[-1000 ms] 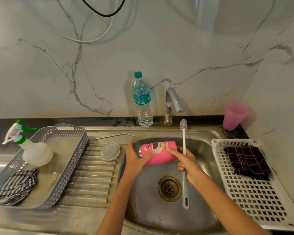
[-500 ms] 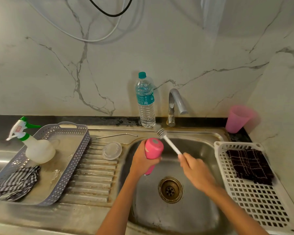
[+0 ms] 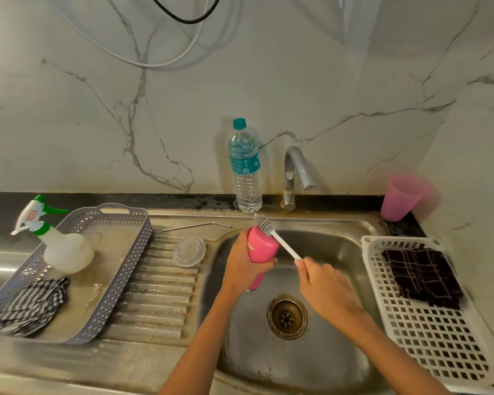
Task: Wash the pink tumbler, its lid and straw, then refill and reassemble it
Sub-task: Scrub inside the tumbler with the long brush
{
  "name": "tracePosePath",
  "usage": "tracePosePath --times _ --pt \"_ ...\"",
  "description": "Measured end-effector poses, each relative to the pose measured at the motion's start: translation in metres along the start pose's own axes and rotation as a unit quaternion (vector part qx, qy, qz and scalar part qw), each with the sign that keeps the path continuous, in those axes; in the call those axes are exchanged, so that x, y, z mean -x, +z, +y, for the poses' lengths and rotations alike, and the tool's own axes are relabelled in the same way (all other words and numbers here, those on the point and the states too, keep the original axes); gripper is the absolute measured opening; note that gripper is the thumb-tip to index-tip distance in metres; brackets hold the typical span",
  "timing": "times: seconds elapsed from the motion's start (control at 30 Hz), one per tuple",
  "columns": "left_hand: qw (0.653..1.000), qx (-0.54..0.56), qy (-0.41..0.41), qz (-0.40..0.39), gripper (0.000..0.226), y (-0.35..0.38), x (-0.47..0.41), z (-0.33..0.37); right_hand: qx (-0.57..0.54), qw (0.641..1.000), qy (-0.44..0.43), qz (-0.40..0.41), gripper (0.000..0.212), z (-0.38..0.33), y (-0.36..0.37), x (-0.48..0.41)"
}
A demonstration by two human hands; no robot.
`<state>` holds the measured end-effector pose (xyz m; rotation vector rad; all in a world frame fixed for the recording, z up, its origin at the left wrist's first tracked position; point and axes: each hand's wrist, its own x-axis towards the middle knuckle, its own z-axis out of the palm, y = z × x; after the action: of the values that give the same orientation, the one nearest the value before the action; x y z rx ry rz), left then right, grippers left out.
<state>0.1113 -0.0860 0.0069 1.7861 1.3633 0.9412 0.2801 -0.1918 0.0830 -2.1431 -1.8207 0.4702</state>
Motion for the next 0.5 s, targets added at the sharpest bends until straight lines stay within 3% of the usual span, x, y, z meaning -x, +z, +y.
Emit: tracePosePath --times 0.13,0.27,0.43,0.5 --pt "0.999 -0.002 -0.022 0.031 0.086 -0.012 -0.014 -0.001 0.006 1.0 -0.025 0.003 0.038 -0.003 0.002 0.01" --pt "0.999 -0.048 0.021 0.004 0.091 -0.007 -0.012 0.003 -0.001 1.0 -0.007 0.016 0.041 -0.006 -0.01 -0.006" --pt "0.997 -0.054 -0.019 0.042 0.093 -0.015 -0.022 0.0 0.004 0.999 -0.028 0.018 0.04 -0.006 -0.003 0.008" --pt "0.996 -0.083 0.014 0.032 0.095 -0.013 -0.019 0.004 0.007 0.999 -0.016 0.031 0.039 -0.004 -0.005 0.011"
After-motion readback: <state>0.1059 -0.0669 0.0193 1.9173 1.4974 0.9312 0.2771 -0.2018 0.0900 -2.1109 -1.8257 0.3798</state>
